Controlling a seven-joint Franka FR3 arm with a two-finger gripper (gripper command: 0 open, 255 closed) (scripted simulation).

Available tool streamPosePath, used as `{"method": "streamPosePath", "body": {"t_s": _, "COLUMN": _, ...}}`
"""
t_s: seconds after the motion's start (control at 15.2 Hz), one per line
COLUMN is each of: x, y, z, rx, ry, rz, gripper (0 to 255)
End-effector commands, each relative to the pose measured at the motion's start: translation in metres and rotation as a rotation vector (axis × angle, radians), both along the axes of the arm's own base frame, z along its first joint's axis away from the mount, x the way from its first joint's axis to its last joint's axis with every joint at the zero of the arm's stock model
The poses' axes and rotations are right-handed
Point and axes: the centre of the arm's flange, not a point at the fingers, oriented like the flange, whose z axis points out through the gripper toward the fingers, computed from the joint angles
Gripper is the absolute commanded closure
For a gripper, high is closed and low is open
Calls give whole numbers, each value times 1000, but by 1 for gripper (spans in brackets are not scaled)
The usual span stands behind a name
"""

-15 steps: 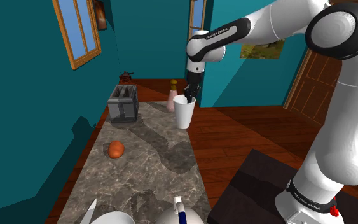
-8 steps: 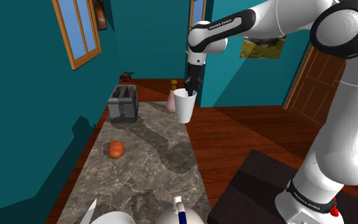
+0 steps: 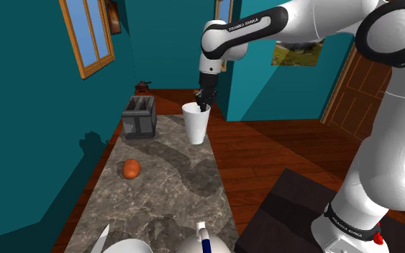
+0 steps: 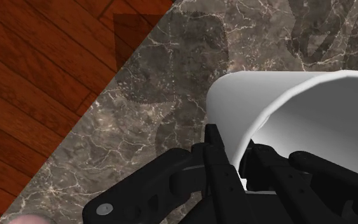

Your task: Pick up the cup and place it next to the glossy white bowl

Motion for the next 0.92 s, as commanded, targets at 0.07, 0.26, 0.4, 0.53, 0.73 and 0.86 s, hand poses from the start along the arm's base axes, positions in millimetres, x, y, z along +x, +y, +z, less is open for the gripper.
{"method": "streamPosePath", "body": {"t_s": 0.07, "x": 2, "y": 39, "z": 2, "rx": 0, "ry": -1, "rz": -2, "gripper": 255}}
{"method": "streamPosePath", "body": {"t_s": 0.26, "x": 5, "y": 79, "z": 2, "rx": 0, "ry": -1, "rz": -2, "gripper": 255}}
{"method": "streamPosePath", "body": {"t_s": 0.4, "x": 7, "y": 105, "z": 2, "rx": 0, "ry": -1, "rz": -2, "gripper": 255}}
{"method": "streamPosePath", "body": {"t_s": 0.53, "x": 8, "y": 131, "z": 2, "rx": 0, "ry": -1, "rz": -2, "gripper": 255}}
{"method": "streamPosePath", "body": {"t_s": 0.73, "x": 11, "y": 171, "z": 2, "rx": 0, "ry": -1, "rz": -2, "gripper": 255}}
{"method": "streamPosePath", "body": {"t_s": 0.86, "x": 13, "y": 197, "z": 2, "rx": 0, "ry": -1, "rz": -2, "gripper": 255}}
